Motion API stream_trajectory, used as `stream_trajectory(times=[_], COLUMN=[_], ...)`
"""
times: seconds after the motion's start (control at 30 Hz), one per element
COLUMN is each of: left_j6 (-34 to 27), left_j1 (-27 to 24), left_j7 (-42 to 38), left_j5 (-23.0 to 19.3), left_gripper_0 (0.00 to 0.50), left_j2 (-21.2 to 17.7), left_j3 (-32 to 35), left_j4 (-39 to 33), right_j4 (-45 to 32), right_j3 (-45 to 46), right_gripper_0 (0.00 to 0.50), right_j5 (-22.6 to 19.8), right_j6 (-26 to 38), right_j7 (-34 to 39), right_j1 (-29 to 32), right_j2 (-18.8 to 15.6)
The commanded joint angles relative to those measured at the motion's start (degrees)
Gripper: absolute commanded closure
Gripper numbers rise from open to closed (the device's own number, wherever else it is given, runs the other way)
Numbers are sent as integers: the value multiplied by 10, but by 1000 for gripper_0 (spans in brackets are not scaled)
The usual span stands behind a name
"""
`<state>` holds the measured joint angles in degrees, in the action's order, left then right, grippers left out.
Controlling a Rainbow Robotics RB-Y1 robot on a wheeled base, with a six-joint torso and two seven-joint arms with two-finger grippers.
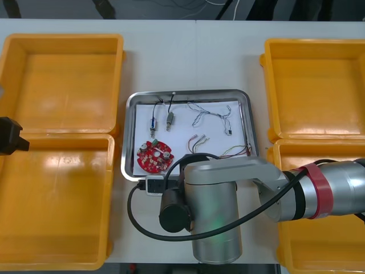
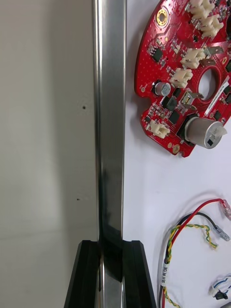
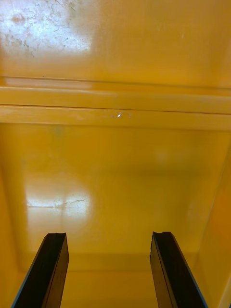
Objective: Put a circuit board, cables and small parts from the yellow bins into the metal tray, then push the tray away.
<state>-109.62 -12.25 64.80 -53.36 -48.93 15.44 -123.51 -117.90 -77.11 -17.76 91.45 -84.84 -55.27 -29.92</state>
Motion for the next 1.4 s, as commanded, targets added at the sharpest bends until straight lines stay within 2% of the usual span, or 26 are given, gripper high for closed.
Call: stream_trajectory(times=[0.03,0.83,1.33,1.4], left_j6=[-4,-4,-4,-4], left_j1=[9,9,9,9], left_j7=[33,33,33,33], left_j5=[-4,-4,-4,-4], left_gripper_0=[0,0,0,0], left_j2=[-20,-20,-20,-20], left_j3=[15,15,15,15], left_j4=[-16,-16,-16,-16], right_j4=[1,75,121,130], right_j3=[0,-1,-1,-1], right_gripper_0=[500,500,500,500], right_j5=[-14,-21,-22,-21], right_j6=[-6,-56,-111,-135], right_j7=[24,27,28,28], right_j1=[-40,-102,-135,-138], right_j2=[-15,-13,-14,-16])
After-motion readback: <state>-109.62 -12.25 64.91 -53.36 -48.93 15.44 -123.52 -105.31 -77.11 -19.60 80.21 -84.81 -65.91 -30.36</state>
